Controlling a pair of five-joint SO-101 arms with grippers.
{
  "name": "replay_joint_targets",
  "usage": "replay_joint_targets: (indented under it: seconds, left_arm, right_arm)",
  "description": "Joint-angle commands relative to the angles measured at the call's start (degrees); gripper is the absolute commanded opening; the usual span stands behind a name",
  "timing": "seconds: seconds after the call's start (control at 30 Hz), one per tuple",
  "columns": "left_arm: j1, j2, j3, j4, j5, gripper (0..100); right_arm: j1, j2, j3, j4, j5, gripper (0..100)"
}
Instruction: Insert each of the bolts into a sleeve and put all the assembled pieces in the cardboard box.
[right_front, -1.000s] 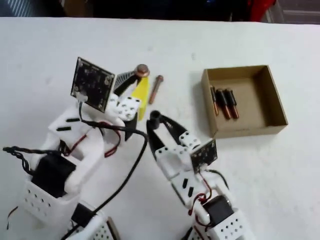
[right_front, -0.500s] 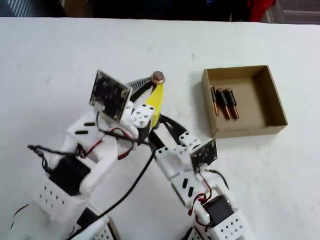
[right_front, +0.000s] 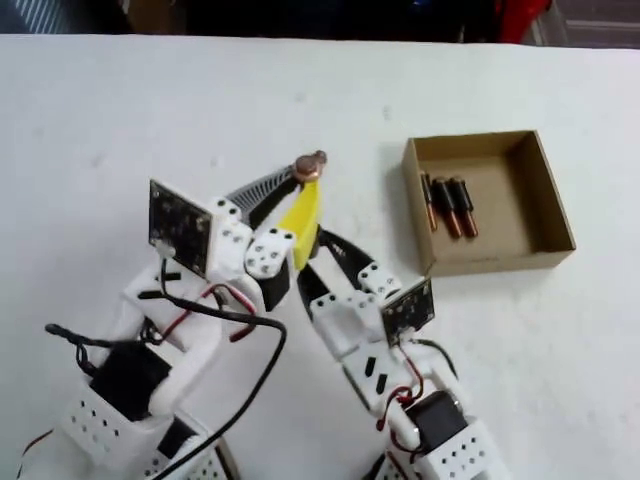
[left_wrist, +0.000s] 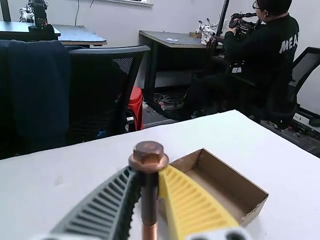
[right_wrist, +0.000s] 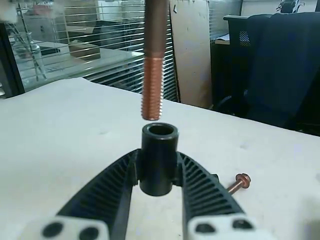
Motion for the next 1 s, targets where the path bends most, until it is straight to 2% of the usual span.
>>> replay_joint_targets:
  seconds: [0.0,0.27,0.4,0.97]
  left_arm:
    - [0.75,-1.54,-0.26,-1.85,0.79,2]
    - [0.75,-1.54,2.11,-1.85,0.79,2]
    - [0.75,-1.63,2.02,-1.85,0.62,2]
    - [0.22,-1.45,2.02,-4.48,0.44,2]
  right_arm:
    - [-0.57,-0.84,0.53,-1.19,2.46,1.7]
    - [-0.57,-0.84,0.53,-1.19,3.16,1.7]
    - [-0.57,-0.84,0.53,-1.19,6.33,1.7]
    - [-0.57,-0.84,0.53,-1.19,6.68,1.7]
